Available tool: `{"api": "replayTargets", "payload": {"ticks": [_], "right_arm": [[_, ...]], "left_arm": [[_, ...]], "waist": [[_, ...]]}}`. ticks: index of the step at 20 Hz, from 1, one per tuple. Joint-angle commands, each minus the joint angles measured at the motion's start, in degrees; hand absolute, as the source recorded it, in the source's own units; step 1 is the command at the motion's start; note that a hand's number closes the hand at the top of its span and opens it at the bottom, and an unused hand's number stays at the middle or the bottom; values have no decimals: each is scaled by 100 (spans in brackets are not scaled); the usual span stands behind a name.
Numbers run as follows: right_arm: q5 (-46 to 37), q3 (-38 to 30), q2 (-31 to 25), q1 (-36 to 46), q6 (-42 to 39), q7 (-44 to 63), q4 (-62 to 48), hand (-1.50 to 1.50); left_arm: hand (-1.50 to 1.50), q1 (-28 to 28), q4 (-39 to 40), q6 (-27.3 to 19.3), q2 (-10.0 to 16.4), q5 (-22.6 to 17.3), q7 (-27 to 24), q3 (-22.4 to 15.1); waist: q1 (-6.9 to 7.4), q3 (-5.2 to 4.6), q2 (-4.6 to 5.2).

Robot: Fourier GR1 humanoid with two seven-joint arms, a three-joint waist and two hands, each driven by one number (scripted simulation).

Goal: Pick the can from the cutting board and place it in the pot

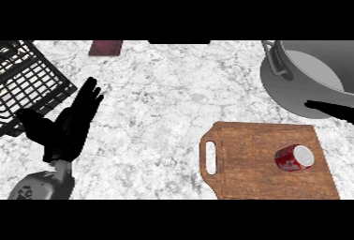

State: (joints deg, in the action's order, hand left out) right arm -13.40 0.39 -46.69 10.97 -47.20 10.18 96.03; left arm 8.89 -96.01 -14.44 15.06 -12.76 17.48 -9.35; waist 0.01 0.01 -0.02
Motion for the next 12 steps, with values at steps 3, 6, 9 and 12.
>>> {"api": "replayTargets", "payload": {"ticks": [3,6,9,12], "right_arm": [[-267,-115,693,-553,143,396,749,-150],[-384,-122,922,115,-101,425,102,-150],[-527,-226,1083,-429,-200,644,696,-150],[-973,34,1249,-26,-9,744,154,-150]], "left_arm": [[0,-129,-133,131,-50,178,152,162],[0,-254,96,355,-266,159,-240,213],[0,-436,-501,215,-343,364,141,123],[0,342,200,103,-474,501,283,219]], "waist": [[-23,-1,-7],[17,-2,4],[-5,-1,-5],[2,0,8]]}}
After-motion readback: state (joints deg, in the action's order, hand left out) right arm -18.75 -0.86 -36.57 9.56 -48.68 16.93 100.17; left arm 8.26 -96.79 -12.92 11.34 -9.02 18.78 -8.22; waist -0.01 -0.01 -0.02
